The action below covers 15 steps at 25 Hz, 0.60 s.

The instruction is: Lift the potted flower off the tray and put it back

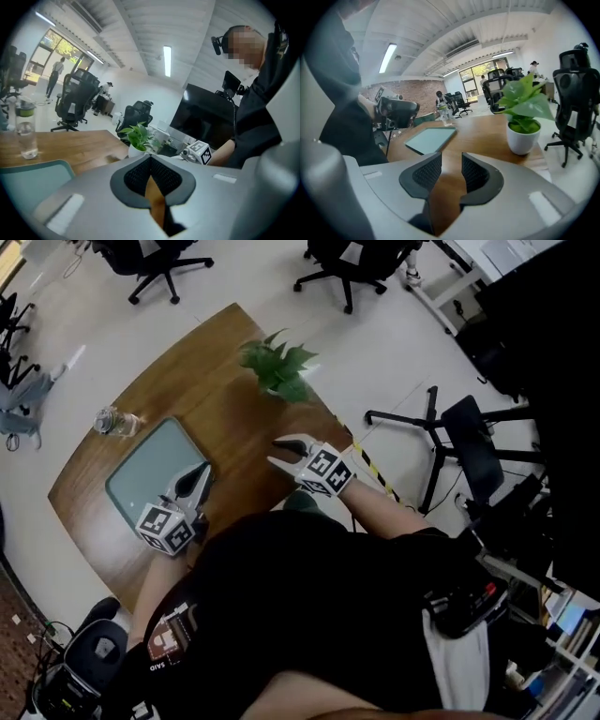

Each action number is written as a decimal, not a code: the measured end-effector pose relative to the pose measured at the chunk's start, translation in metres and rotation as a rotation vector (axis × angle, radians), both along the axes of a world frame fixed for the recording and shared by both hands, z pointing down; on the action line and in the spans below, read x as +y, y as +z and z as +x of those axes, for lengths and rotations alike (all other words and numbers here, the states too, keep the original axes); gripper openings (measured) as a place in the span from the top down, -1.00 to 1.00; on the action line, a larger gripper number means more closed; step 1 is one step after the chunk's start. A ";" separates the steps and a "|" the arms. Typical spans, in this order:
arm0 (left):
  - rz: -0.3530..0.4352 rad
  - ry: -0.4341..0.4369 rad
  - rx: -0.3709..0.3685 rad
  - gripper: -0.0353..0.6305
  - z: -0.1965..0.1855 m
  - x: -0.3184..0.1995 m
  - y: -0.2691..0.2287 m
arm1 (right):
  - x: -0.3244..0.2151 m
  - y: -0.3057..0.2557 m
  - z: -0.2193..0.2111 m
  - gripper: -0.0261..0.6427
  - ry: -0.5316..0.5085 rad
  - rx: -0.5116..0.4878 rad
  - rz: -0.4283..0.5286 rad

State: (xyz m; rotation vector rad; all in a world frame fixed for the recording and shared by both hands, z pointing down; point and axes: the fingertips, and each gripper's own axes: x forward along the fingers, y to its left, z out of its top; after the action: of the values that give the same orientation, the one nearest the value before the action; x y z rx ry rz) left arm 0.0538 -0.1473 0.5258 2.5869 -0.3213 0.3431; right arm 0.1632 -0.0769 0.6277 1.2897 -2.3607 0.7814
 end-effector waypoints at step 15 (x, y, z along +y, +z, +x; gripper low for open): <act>-0.039 0.239 -0.096 0.89 0.164 0.030 0.071 | -0.043 0.034 0.141 -0.01 0.103 0.143 0.105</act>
State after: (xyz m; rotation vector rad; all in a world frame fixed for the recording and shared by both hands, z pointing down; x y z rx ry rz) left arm 0.2180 -0.1177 0.5967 2.5793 -0.0368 0.5541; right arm 0.3043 -0.1204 0.6619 1.4688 -2.2628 0.5801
